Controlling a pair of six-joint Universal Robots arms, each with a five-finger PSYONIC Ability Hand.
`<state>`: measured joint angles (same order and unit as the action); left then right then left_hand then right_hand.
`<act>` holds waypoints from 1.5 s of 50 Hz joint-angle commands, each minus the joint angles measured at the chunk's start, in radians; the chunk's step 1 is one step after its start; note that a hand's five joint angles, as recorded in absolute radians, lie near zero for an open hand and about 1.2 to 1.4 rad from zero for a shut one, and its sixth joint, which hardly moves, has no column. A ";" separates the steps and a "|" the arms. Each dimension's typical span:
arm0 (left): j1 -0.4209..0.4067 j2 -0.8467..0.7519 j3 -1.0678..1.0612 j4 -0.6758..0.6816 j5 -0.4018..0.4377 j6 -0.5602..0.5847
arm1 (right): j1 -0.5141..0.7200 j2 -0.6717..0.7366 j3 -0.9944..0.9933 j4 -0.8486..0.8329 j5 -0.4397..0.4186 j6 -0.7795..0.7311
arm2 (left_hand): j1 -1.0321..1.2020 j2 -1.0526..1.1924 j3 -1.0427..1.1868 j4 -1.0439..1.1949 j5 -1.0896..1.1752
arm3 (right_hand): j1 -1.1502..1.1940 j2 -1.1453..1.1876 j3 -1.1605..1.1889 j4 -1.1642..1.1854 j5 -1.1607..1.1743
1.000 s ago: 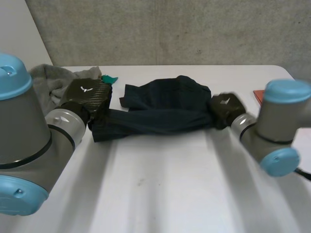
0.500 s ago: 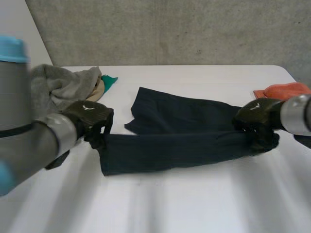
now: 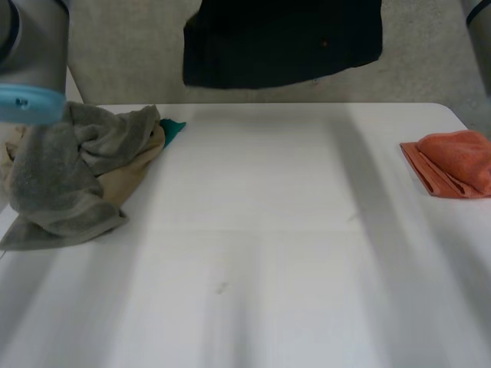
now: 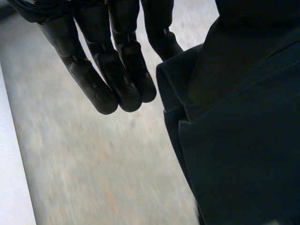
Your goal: Fold the laundry.
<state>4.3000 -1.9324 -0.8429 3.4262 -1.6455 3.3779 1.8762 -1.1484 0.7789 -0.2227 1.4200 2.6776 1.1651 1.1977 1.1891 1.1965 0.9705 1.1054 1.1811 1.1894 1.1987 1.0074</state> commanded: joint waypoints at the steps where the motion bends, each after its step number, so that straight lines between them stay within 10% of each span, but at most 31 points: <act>1: 0.015 0.016 -0.256 -0.041 -0.014 -0.058 | 0.004 0.068 0.087 0.062 -0.016 -0.008 | 0.231 0.199 0.207 0.200 0.251 | 0.291 0.215 0.207 0.198 0.214; 19: -0.052 0.079 -0.916 -0.059 -0.003 -0.023 | -0.003 0.104 0.623 0.166 -0.047 -0.070 | 0.231 0.199 0.207 0.200 0.251 | 0.291 0.215 0.207 0.198 0.214; 33: -0.131 0.500 -1.013 -0.715 0.058 0.310 | -0.106 -0.143 0.672 1.111 -0.009 -0.447 | 0.231 0.199 0.207 0.200 0.251 | 0.291 0.215 0.207 0.198 0.214; 39: -0.180 0.434 -0.967 -0.823 0.093 0.354 | -0.129 -0.117 0.665 1.013 -0.007 -0.495 | 0.231 0.199 0.207 0.200 0.251 | 0.291 0.215 0.207 0.198 0.214; 56: -0.178 -0.256 -0.234 -0.059 -0.022 0.336 | -0.112 0.102 0.522 0.291 0.059 -0.213 | 0.231 0.199 0.207 0.200 0.251 | 0.291 0.215 0.207 0.198 0.214; 62: -0.186 -0.395 -0.030 -0.226 -0.077 0.291 | -0.071 0.138 0.511 0.236 0.074 -0.186 | 0.231 0.199 0.207 0.200 0.251 | 0.291 0.215 0.207 0.198 0.214; 67: -0.230 -0.300 -0.115 -0.408 -0.140 0.129 | -0.048 0.104 0.531 0.298 0.080 -0.138 | -0.775 -0.807 -0.799 -0.806 -0.755 | 0.291 0.215 0.207 0.198 0.214; 75: -0.315 -0.080 -0.436 -0.519 -0.140 -0.083 | -0.043 0.076 0.546 0.316 0.083 -0.117 | -0.864 -0.896 -0.888 -0.895 -0.844 | 0.291 0.215 0.207 0.198 0.214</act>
<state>4.0479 -2.1709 -1.0418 2.9692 -1.7906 3.4351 1.8316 -1.0546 1.3160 0.0763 1.5005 2.5508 0.3307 0.3105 0.3173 0.3090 0.1250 1.1055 1.1811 1.1898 1.1990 1.0208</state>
